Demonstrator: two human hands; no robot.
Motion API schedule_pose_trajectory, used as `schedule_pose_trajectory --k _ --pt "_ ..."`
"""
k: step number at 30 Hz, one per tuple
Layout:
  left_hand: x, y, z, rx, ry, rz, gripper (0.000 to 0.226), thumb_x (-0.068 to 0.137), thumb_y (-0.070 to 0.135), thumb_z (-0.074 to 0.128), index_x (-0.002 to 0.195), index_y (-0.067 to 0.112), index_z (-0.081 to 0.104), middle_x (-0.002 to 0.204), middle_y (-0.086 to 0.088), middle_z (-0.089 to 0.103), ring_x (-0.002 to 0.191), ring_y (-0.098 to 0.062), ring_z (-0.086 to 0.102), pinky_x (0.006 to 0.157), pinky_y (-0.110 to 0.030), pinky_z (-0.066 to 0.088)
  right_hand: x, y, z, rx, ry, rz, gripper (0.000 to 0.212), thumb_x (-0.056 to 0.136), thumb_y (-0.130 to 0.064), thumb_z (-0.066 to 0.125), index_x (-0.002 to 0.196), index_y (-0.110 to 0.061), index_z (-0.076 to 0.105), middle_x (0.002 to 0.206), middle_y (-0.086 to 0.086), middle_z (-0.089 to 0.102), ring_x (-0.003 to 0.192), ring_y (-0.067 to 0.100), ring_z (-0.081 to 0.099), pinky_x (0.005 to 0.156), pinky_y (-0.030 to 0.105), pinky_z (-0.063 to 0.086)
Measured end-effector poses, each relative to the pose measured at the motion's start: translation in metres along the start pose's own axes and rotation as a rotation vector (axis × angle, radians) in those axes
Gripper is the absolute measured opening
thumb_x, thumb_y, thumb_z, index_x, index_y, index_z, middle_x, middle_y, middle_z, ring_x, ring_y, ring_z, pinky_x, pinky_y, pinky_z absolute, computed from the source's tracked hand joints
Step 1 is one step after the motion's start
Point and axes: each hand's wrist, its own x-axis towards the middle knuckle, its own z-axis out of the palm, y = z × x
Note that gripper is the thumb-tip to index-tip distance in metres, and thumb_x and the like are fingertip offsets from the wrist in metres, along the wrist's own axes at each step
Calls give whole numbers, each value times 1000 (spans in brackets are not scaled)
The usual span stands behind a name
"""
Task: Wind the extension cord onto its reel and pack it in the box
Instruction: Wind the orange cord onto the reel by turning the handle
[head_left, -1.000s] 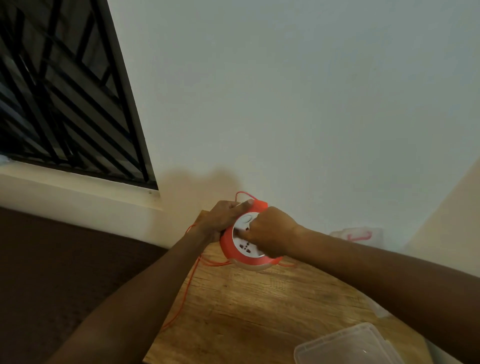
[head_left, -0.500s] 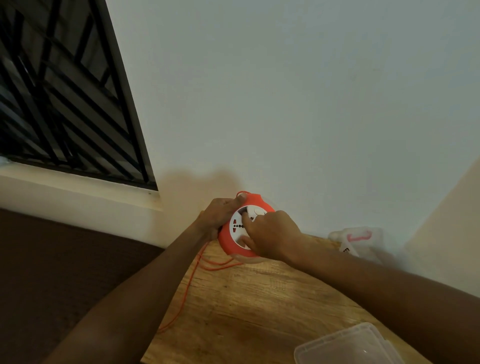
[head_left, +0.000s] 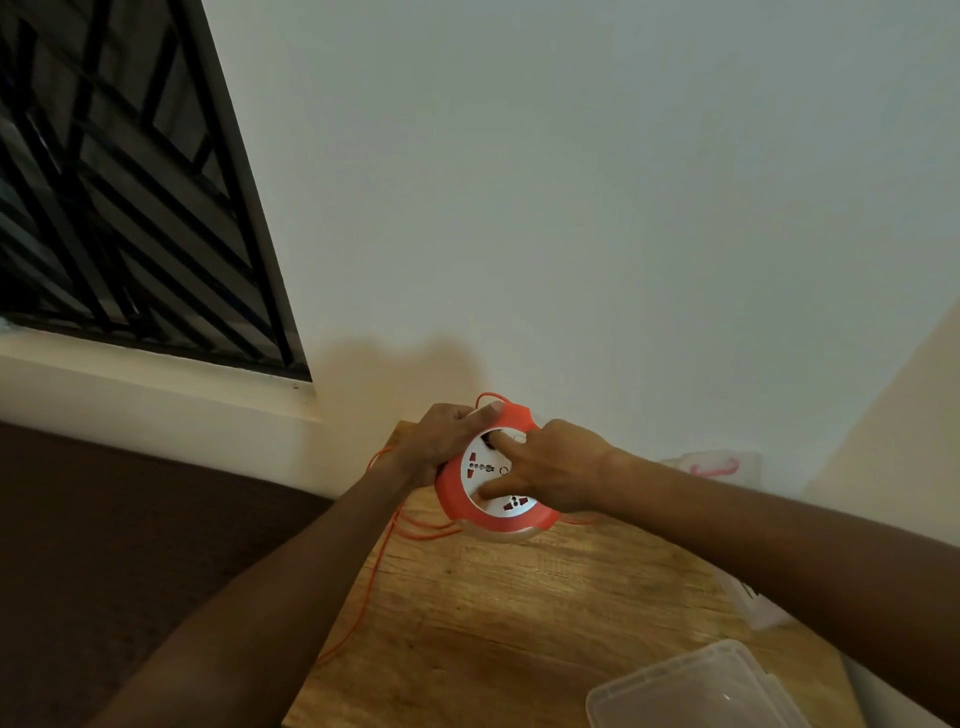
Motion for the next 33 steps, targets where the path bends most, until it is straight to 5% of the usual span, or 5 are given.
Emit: schedule_pose_trajectory --k 7,13,20,26,33 --pt "2 7 10 49 -17 23 50 94 57 66 98 8 78 89 -10 83 77 -29 80 65 -31 64 9 -4 -2 -166 -17 -39 75 87 -25 72 149 -32 32 129 14 58 107 33 63 78 39 58" --pt "2 3 8 -40 90 10 53 96 57 62 105 7 79 87 -7 83 73 -22 80 59 -26 62 25 -34 6 455 108 614 67 91 -45 60 147 -15 37 134 10 59 111 32 63 87 46 54" --pt "0 -2 8 -67 119 -4 46 98 54 62 106 12 78 96 -8 83 85 -31 80 73 -39 66 29 -42 18 531 155 667 74 94 -46 55 154 -21 20 137 10 57 111 32 63 85 46 55" --pt "-2 -3 1 -129 90 -30 44 97 54 63 103 13 78 93 -6 84 79 -28 81 63 -33 64 13 -28 15 109 208 263 67 91 -30 67 147 -14 34 123 18 64 93 36 68 72 45 58" --pt "0 -2 3 -69 21 -15 41 97 53 63 100 14 78 91 -6 84 77 -26 81 65 -33 64 -5 1 5 71 78 -72 64 89 -18 68 144 -33 39 150 14 28 118 36 53 76 46 58"
